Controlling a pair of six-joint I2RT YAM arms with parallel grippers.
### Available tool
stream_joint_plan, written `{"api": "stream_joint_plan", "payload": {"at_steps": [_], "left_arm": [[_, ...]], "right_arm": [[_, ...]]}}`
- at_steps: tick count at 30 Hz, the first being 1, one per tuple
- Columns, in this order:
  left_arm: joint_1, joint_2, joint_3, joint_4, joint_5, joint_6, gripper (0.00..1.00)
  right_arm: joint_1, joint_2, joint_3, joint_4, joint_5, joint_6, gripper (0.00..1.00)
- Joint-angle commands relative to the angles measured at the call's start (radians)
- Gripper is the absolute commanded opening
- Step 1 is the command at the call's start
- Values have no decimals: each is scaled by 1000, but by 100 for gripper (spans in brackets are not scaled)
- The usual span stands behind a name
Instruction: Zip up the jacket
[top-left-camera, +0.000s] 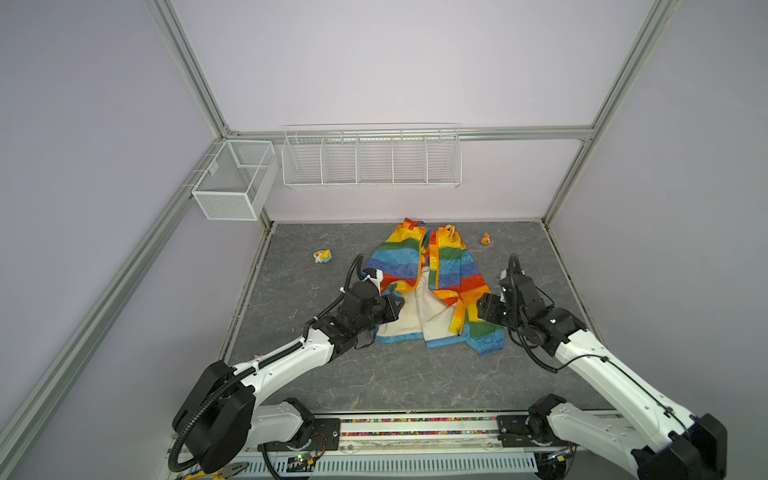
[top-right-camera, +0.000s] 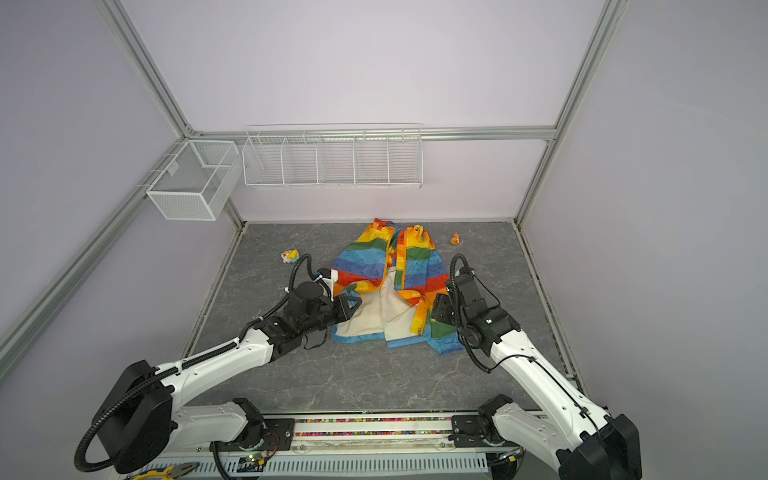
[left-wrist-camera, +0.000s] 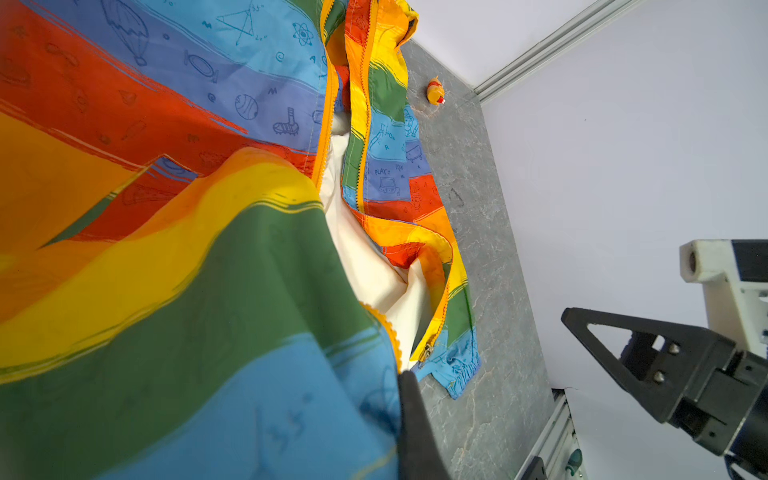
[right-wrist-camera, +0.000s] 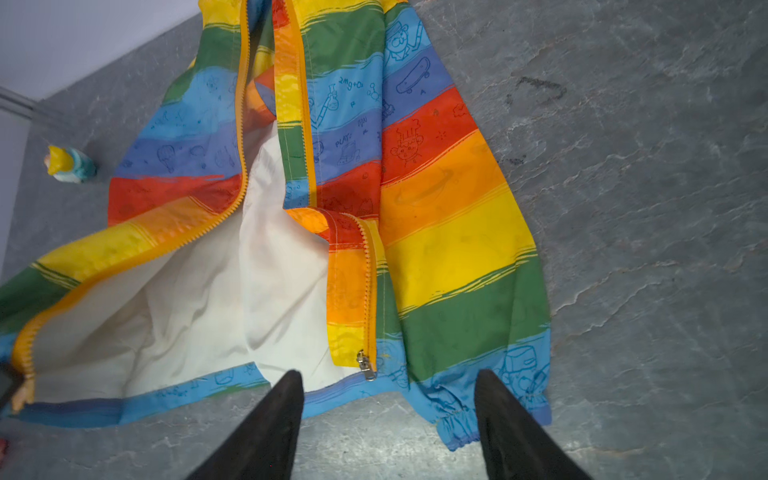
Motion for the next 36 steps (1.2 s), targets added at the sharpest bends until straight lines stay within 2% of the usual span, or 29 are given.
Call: {"api": "stream_joint_plan", "payload": {"at_steps": [1,6,10,18,21,26,31,36], "left_arm": [[33,-58,5,2,-15,52,0],[63,-102,-25,0,-22,68,0],[82,-83,-39,38,43,74,0],[85,-27,-50,83,96,47,0],[85,-20,-57,85,100,41,0],[85,-2,-78,109,110,25,0],[85,48,-84,116,134,-5,0],[85,93,-78,122,160,-34,0]], "right_arm": [[-6,-24,3,-33,-10,-27,61],[-13,-16,-27,-20,-40,-26,56],[-42,-23,-93,62,-172,-10,56],[-80,-74,-198,96,-269,33,66],[-96,-78,-238,114,-310,48,66],[-112,-45,-286,164,-352,70,57],[-123,13,-322,269,-405,80,57],[-130,87,-326,363,-428,59,62]]}}
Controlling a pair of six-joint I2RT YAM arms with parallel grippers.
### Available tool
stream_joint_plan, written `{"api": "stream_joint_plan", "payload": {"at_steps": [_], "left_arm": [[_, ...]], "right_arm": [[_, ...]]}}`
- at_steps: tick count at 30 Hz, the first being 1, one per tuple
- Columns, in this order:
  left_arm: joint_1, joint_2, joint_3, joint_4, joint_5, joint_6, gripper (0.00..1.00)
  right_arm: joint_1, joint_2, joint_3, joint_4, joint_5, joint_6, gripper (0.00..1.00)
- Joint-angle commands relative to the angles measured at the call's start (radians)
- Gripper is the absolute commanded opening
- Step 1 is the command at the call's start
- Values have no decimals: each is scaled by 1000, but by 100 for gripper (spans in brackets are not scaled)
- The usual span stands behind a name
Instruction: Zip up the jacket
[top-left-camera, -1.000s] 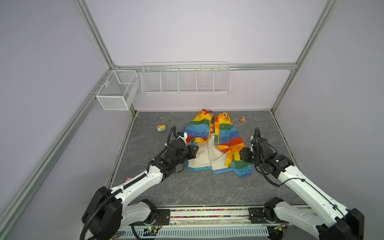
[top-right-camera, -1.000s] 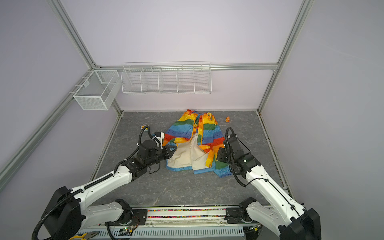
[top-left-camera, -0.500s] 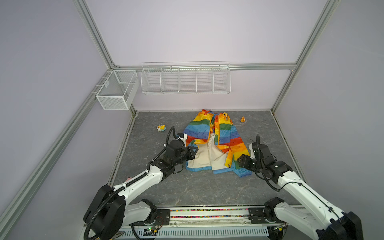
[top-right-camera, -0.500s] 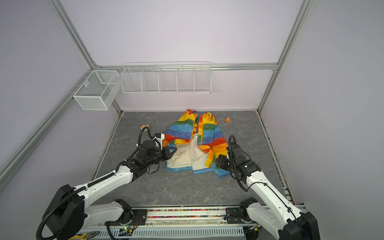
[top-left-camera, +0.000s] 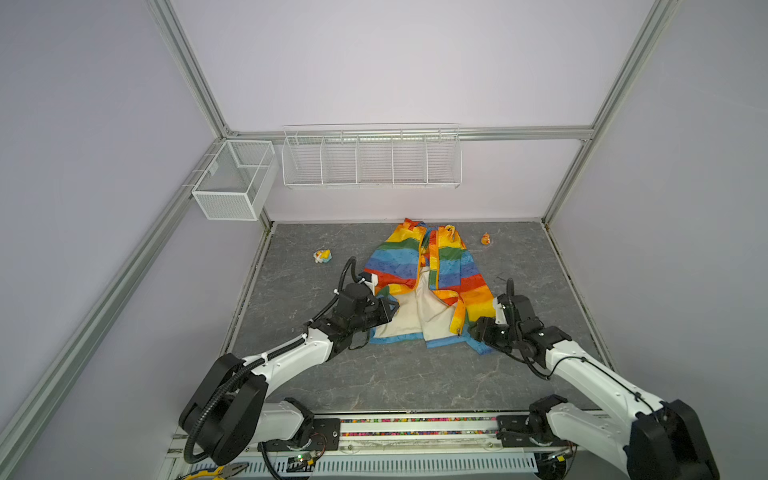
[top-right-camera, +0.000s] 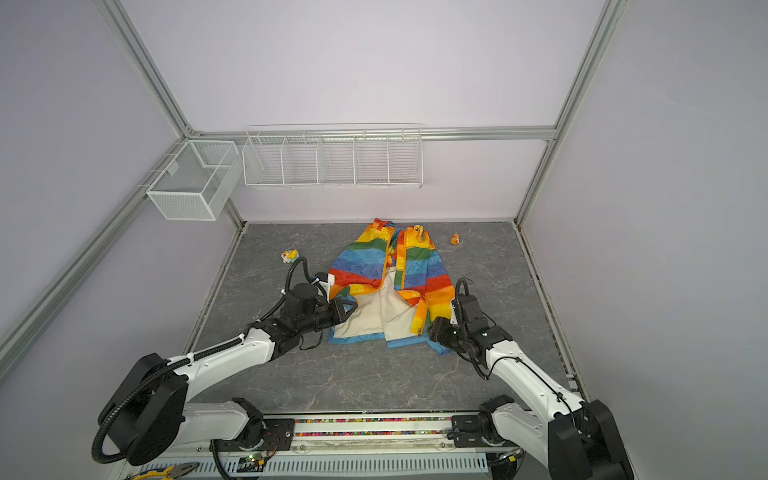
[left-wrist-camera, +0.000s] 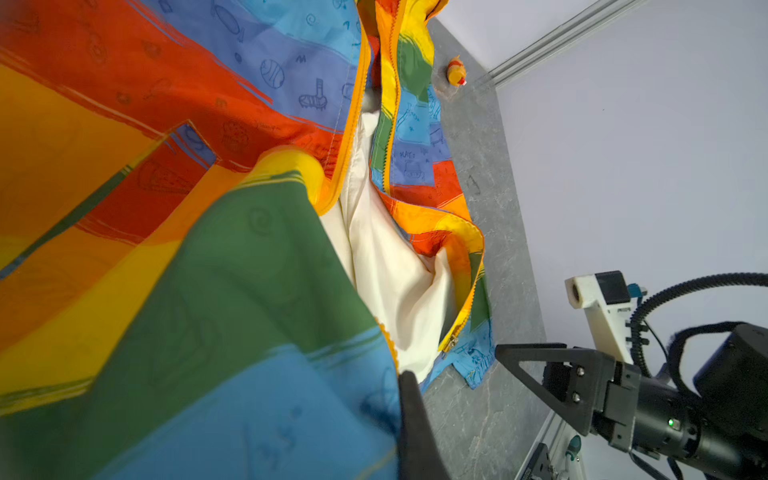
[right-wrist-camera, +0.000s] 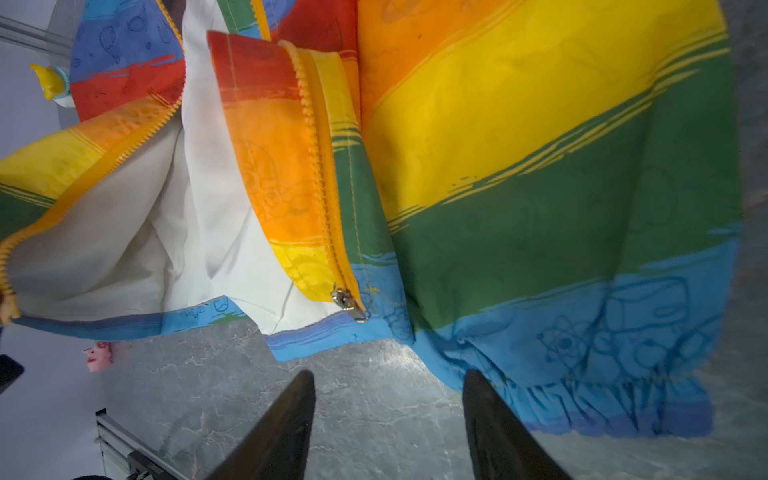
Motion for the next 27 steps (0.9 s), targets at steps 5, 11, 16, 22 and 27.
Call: {"api": "stream_joint_plan", "payload": {"at_steps": [5,11,16,22,27], "left_arm": [[3,57,0,54,66,-47,0],[3,70,-2,76,84,-57,0],[2,69,-2,79,85,-66,0],[1,80,1,84,98,-72,0],[-10,94,11,76,106,-68,0]], "right_arm": [[-31,113,-16,175,-81,-37,64],[-44,186,-24,278,-146,-42,64],[-45,224,-25,308,-169,-42,63],[-45,263,-51,347,-194,-38,60],[-47,286,-69,382,-208,-29,55]]}}
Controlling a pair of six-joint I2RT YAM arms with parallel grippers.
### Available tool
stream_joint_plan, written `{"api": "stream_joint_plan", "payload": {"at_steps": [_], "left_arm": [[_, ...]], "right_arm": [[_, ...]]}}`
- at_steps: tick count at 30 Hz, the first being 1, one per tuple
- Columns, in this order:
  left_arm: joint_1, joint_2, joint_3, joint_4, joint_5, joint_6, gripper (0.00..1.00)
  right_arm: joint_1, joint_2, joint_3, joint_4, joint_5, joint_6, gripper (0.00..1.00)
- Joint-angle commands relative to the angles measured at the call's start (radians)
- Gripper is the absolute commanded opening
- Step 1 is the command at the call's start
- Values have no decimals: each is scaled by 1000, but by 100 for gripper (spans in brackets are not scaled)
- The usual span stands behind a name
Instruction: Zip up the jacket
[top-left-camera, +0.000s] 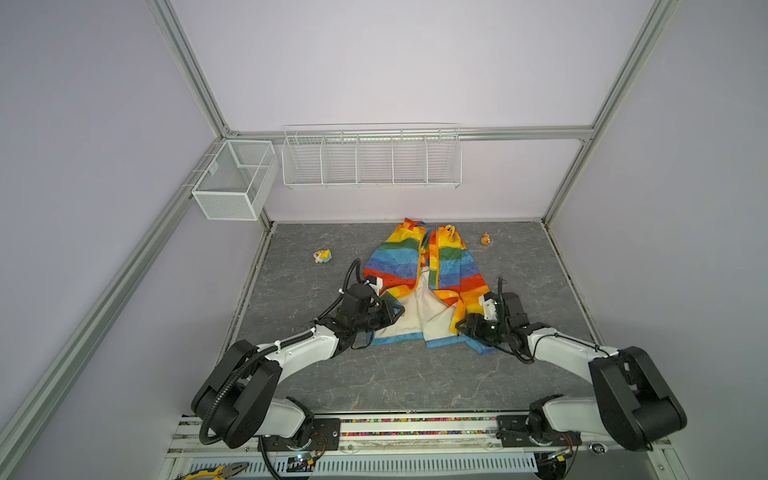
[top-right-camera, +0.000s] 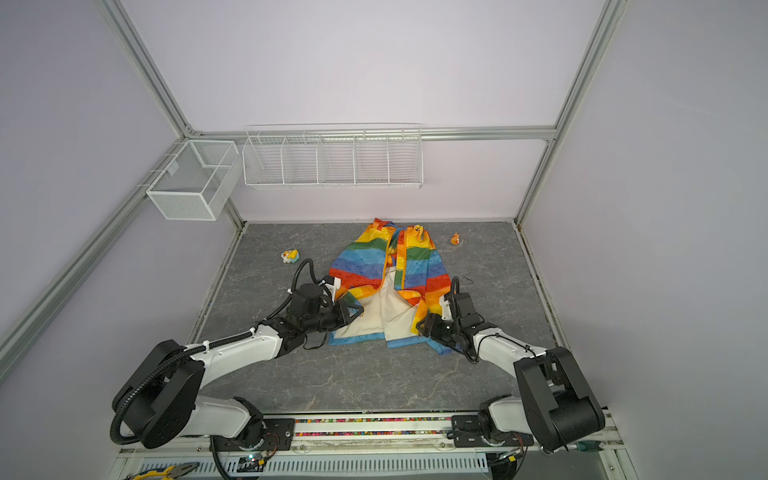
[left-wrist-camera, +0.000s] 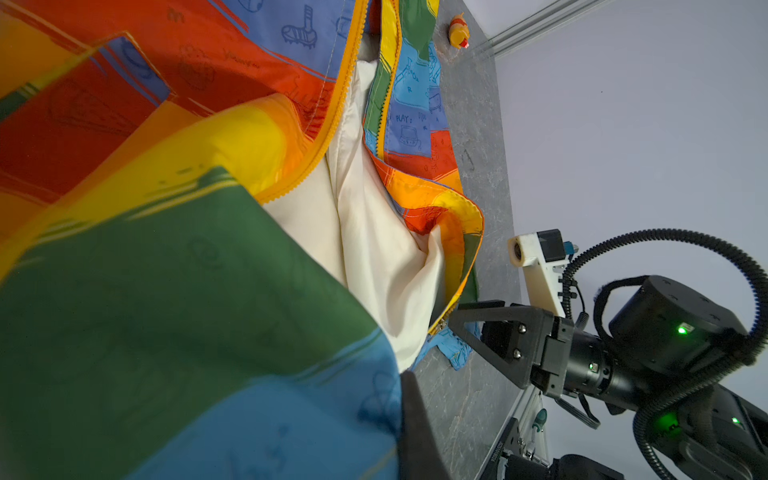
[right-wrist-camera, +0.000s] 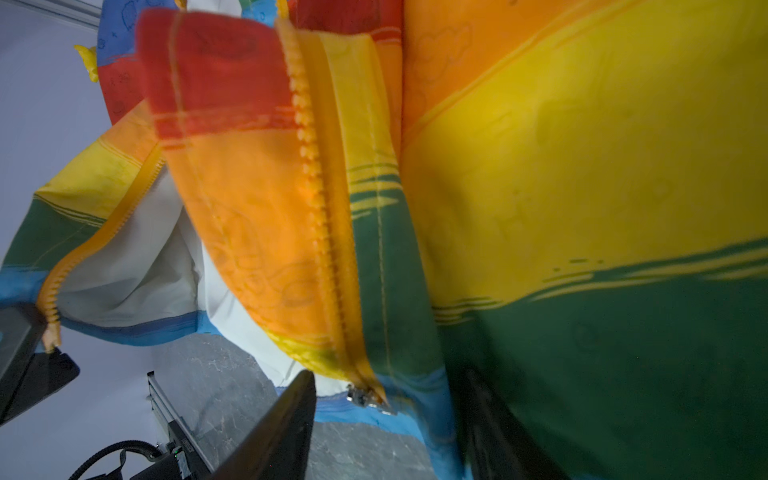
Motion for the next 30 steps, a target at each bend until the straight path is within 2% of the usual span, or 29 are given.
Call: {"api": "stream_joint_plan", "payload": {"at_steps": [1,19,24,30], "left_arm": [[-11,19,12,14,17,-7,0],[-80,46,49,22,6,-33,0],[-126,85,84,39,7,-45,0],[-190,195,143,95,18,-72,0]], "right_arm": [[-7,17,-24,33,-21,-6,53],[-14,-26,-24,25,-37,-2,31],[-16,-16,-29,49,-54,2,31],[-15,-14,-34,53,-67,0,34]]}}
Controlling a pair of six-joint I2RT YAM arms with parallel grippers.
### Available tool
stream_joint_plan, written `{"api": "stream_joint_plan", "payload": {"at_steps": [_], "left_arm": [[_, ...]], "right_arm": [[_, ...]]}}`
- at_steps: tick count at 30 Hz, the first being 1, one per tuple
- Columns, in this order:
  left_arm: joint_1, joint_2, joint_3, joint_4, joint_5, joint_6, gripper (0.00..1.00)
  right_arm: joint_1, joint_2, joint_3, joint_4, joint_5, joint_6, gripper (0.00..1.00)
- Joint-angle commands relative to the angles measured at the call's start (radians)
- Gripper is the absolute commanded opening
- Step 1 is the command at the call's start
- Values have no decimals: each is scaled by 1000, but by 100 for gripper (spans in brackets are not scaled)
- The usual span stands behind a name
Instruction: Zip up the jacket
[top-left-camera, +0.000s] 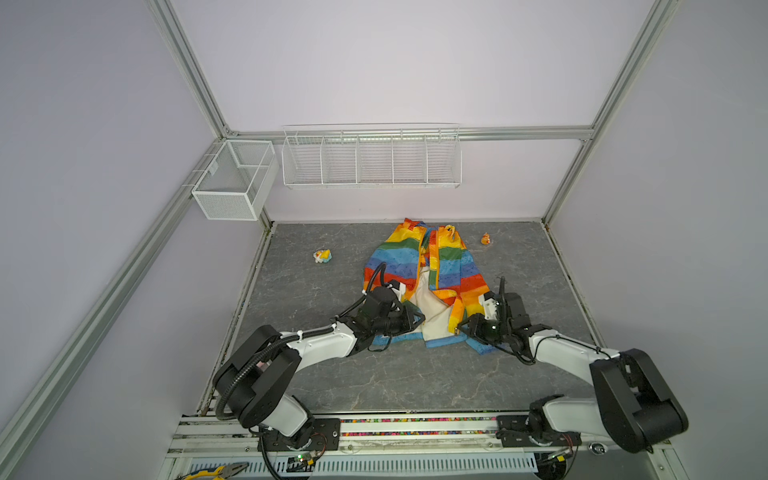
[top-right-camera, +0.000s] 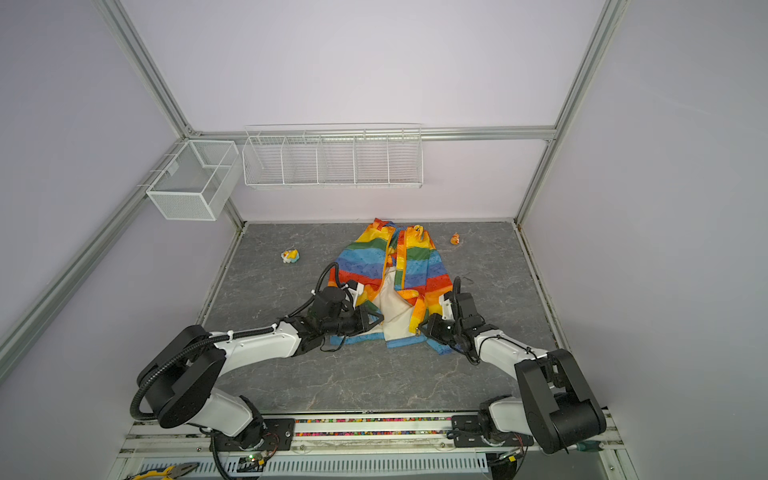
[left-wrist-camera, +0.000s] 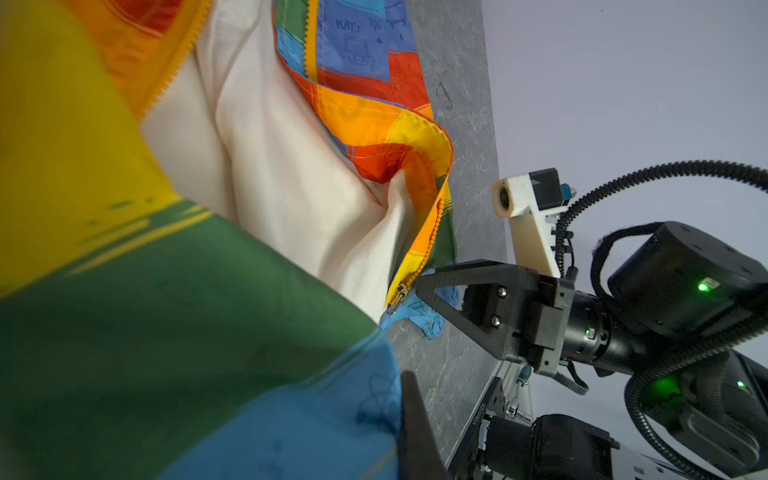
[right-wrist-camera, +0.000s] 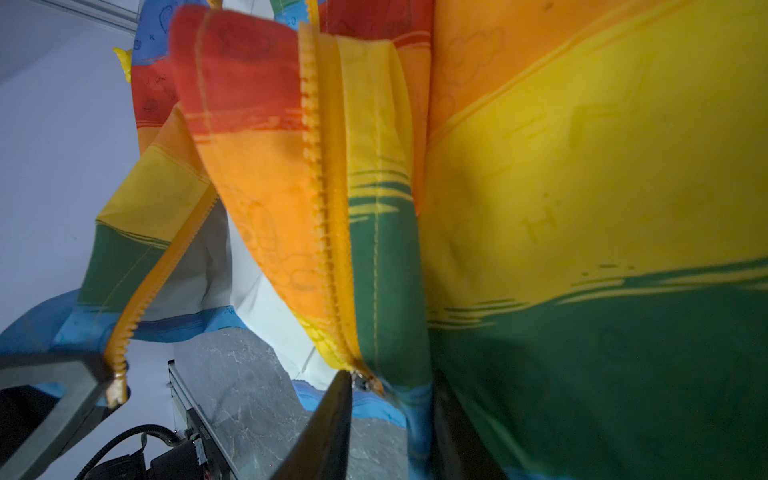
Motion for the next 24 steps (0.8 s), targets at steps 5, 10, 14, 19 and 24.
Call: {"api": "stream_joint_plan", "payload": {"at_steps": [5,10,14,19,24], "left_arm": [[-71,147,94,92,24,-44,0],[-125,203,173,43,-18,-20,0],[-137,267,218,54,1,-33,0],[-137,313,232,63,-9,-41,0],[-137,347,241,63,-22,-46,0]], "right_arm": [[-4,11,-20,33,-33,-6,34],[-5,20,-22,37,-40,-4,34],[-4,23,-24,40,-42,-4,34],[-5,18,-31,46,-45,-1,34],[-5,25,-33,48,-51,-3,34]]}}
